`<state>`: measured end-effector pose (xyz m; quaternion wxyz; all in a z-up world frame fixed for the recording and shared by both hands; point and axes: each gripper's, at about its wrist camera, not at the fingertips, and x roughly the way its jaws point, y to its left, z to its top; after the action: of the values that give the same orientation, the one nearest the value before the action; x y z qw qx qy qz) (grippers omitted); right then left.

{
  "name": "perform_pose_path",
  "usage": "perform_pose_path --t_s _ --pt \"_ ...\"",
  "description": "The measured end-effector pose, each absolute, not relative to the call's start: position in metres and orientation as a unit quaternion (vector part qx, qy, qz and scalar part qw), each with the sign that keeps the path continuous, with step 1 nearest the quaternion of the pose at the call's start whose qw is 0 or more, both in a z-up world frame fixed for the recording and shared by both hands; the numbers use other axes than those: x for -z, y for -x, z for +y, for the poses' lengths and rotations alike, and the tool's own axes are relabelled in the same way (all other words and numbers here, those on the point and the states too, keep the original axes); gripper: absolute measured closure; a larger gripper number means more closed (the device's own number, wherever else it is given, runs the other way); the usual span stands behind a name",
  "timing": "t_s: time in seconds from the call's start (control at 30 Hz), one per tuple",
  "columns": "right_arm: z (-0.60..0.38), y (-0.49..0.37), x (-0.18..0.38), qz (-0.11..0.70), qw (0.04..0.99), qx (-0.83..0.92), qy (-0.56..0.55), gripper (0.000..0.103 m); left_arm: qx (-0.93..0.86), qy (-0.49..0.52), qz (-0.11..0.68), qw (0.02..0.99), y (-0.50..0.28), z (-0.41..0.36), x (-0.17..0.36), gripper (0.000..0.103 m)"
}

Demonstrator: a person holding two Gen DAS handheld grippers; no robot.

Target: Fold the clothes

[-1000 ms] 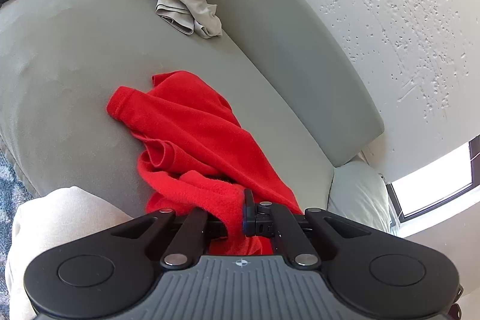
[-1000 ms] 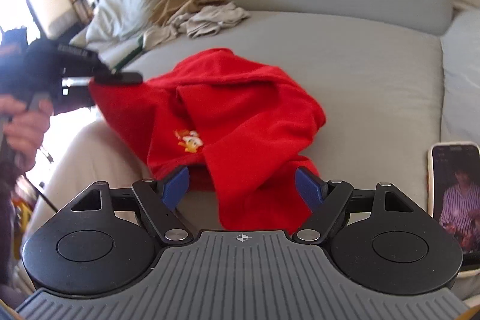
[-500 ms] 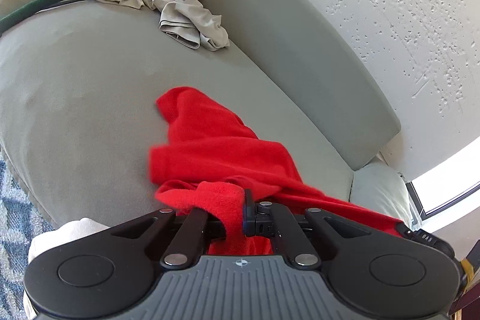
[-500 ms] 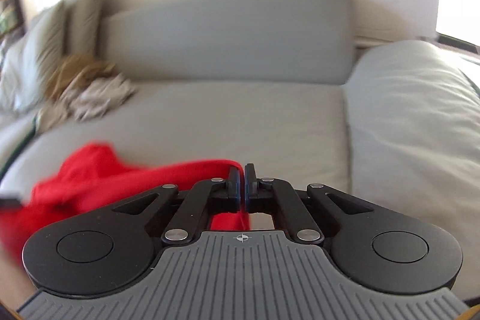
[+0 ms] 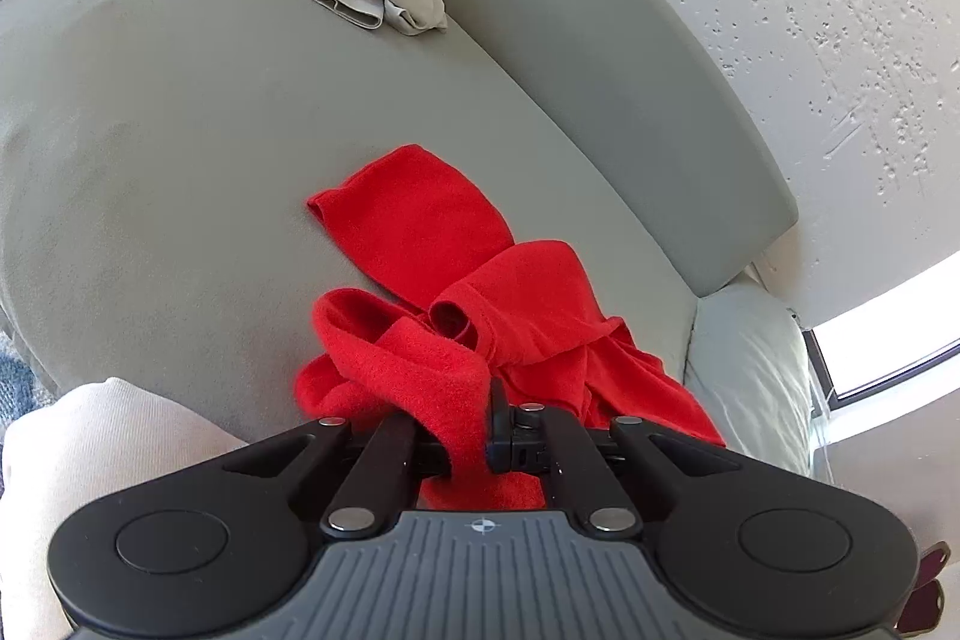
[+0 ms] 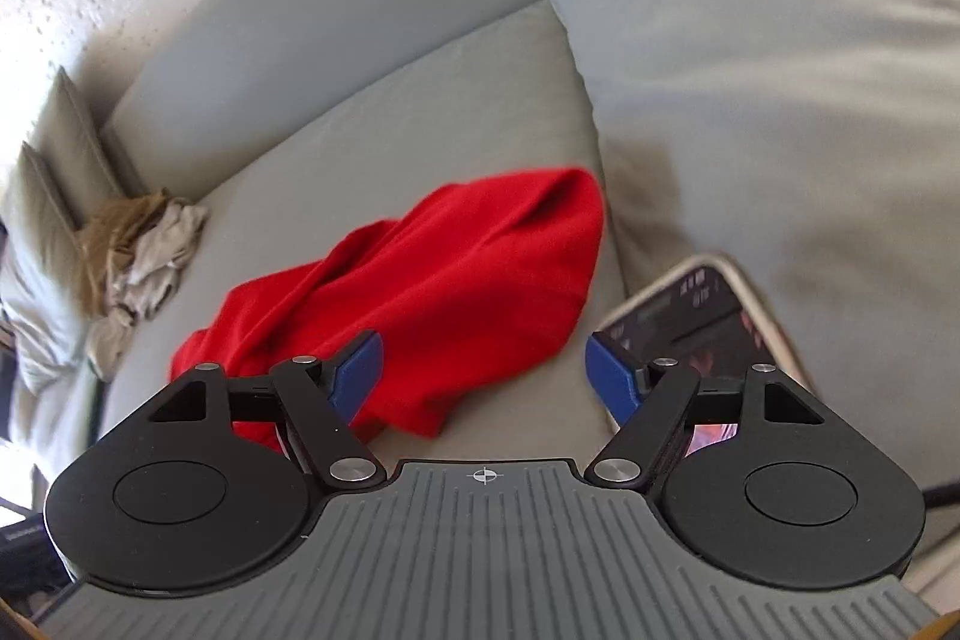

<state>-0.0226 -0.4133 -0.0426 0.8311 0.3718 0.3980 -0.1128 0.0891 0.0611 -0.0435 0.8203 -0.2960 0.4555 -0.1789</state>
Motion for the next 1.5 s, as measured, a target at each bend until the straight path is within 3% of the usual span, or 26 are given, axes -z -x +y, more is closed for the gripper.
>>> perform_pose_path --t_s 0.07,0.1,0.13,0.37,0.4,0.43,0.47,0.63,0.83,0.93,1.0,1.07,1.1,1.13,1.27,1.33,1.5 --pt "-0.407 0.035 0.055 0.404 0.812 0.094 -0.411 0.027 0.177 0.304 0.461 0.814 -0.086 0.06 0.046 0.092" --pt "-0.403 0.04 0.059 0.405 0.806 0.086 -0.423 0.027 0.173 0.308 0.467 0.81 -0.085 0.058 0.049 0.067" --pt "-0.399 0.045 0.062 0.403 0.805 0.082 -0.427 0.027 0.174 0.316 0.477 0.801 -0.084 0.055 0.055 0.053" --pt "-0.373 0.061 0.063 0.398 0.814 0.049 -0.42 0.027 0.176 0.394 0.489 0.758 -0.078 0.042 0.098 0.055" --pt "-0.37 0.061 0.062 0.4 0.816 0.043 -0.414 0.027 0.175 0.394 0.489 0.758 -0.076 0.041 0.101 0.067" --pt "-0.367 0.061 0.061 0.401 0.819 0.037 -0.409 0.027 0.18 0.389 0.489 0.76 -0.074 0.039 0.099 0.092" --pt "-0.36 0.06 0.059 0.404 0.825 0.022 -0.394 0.027 0.188 0.384 0.488 0.761 -0.072 0.038 0.093 0.1" --pt "-0.301 0.063 0.037 0.37 0.883 -0.104 -0.268 0.027 0.227 0.38 0.467 0.765 -0.063 0.037 0.046 0.102" --pt "-0.214 0.057 0.035 0.318 0.93 -0.186 -0.003 0.032 0.236 0.446 0.473 0.722 -0.065 0.046 0.035 0.102" --pt "-0.199 0.05 0.048 0.316 0.93 -0.183 0.04 0.043 0.226 0.46 0.48 0.712 -0.067 0.051 0.041 0.102" --pt "-0.194 0.048 0.055 0.305 0.933 -0.178 0.062 0.044 0.222 0.464 0.484 0.708 -0.069 0.053 0.045 0.102" --pt "-0.189 0.047 0.062 0.298 0.934 -0.173 0.094 0.073 0.217 0.466 0.487 0.706 -0.071 0.054 0.049 0.102" --pt "-0.189 0.047 0.065 0.299 0.933 -0.172 0.098 0.079 0.215 0.466 0.489 0.705 -0.073 0.054 0.051 0.102" --pt "-0.19 0.046 0.067 0.301 0.932 -0.173 0.1 0.093 0.212 0.467 0.49 0.705 -0.074 0.054 0.053 0.102" --pt "-0.211 0.046 0.056 0.316 0.931 -0.181 0.02 0.097 0.197 0.45 0.487 0.722 -0.077 0.059 0.057 0.099" --pt "-0.232 0.051 0.04 0.325 0.924 -0.19 -0.071 0.097 0.193 0.436 0.487 0.732 -0.078 0.058 0.06 0.072" --pt "-0.277 0.057 0.019 0.376 0.853 -0.193 -0.305 0.097 0.2 0.472 0.506 0.694 -0.064 0.046 0.085 0.056"
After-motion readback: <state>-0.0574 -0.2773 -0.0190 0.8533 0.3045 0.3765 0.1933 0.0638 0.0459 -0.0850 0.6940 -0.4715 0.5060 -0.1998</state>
